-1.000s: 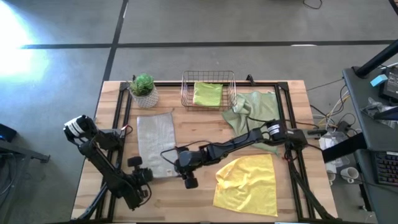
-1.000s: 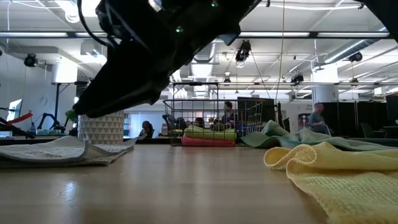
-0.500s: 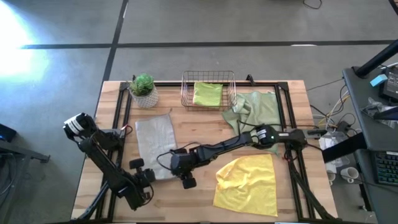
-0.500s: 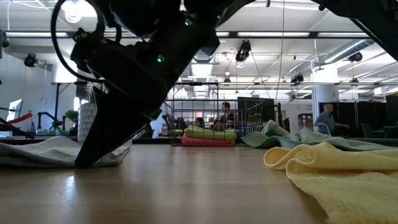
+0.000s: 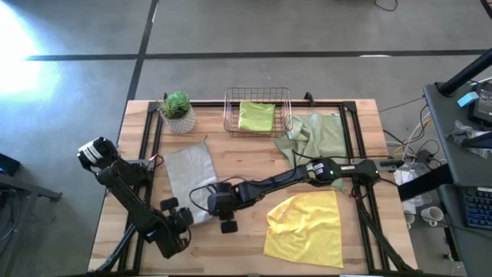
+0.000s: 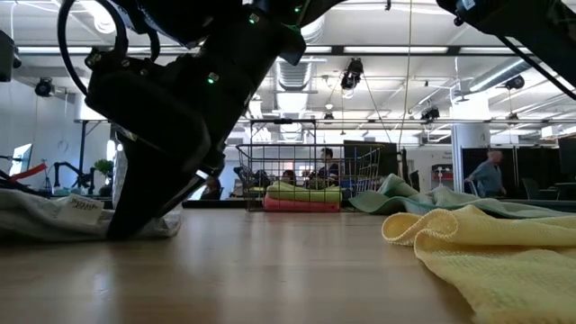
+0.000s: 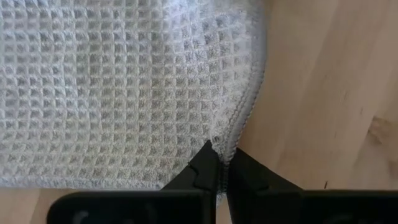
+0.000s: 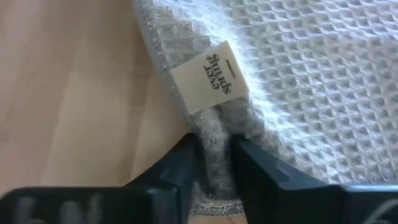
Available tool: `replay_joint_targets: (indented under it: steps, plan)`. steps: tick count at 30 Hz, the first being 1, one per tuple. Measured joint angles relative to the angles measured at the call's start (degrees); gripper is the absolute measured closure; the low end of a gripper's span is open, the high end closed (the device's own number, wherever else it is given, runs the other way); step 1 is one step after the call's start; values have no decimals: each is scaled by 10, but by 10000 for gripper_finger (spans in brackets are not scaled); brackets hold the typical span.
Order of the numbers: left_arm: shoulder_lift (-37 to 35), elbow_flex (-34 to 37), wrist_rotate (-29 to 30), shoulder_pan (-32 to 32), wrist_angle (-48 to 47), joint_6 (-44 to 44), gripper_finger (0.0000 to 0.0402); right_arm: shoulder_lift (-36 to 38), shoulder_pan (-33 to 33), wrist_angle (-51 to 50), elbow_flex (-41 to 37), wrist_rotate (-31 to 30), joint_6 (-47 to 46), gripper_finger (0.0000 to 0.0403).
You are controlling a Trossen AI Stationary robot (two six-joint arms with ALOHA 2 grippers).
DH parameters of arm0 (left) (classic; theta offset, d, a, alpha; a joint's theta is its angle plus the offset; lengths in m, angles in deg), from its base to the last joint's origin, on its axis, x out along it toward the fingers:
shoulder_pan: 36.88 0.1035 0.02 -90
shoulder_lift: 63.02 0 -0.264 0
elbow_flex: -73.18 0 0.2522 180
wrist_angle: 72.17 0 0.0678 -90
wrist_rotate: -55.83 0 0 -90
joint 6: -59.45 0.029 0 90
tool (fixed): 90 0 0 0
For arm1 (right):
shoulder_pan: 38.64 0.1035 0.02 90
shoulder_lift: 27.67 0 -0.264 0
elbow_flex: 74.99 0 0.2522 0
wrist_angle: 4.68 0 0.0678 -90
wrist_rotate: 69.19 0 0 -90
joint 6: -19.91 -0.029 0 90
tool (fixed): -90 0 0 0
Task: Fold microfiber towels
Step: Fold the gray towel
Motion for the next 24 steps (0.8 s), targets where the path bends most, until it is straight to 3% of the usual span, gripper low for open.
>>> replay_joint_targets:
  steps: [6,19,24]
  plan:
    - [0,0,-5,1,0,1,401,2,-1,-6,-1,3,-12,386]
    - [-4,-44,-9,4,1,1,401,22,24,-196,120,30,-86,393]
    - [-5,-98,-8,7,11,1,401,37,43,-232,118,60,-135,394]
